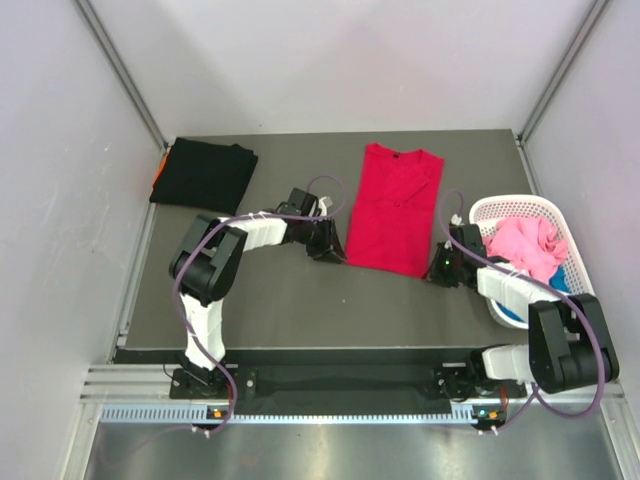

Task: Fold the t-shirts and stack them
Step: Fold the tshirt

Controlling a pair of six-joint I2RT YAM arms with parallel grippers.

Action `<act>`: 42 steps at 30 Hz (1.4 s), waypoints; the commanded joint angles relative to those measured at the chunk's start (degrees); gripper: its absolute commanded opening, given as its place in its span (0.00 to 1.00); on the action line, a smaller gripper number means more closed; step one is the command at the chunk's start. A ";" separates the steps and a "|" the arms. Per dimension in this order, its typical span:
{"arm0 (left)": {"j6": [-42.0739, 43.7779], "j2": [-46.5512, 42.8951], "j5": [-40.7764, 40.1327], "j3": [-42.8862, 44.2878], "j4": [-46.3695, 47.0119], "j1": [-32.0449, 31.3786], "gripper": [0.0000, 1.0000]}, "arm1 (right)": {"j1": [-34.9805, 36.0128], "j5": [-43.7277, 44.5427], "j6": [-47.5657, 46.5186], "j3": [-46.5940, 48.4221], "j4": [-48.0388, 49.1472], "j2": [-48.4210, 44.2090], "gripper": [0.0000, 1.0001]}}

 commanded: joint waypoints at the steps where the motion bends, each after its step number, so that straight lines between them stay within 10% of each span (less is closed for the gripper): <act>1: -0.80 0.37 0.87 0.17 2.71 -0.67 0.32 | -0.17 1.75 -2.37 -1.08 -3.47 -1.18 0.00; 20: 3.94 2.30 -1.16 12.45 -3.80 -0.67 0.27 | -0.88 4.21 0.52 -2.75 -10.25 -7.94 0.00; 42: -2.47 23.22 11.51 29.79 14.14 3.38 0.24 | -0.79 4.30 0.08 -2.40 -10.60 -7.94 0.00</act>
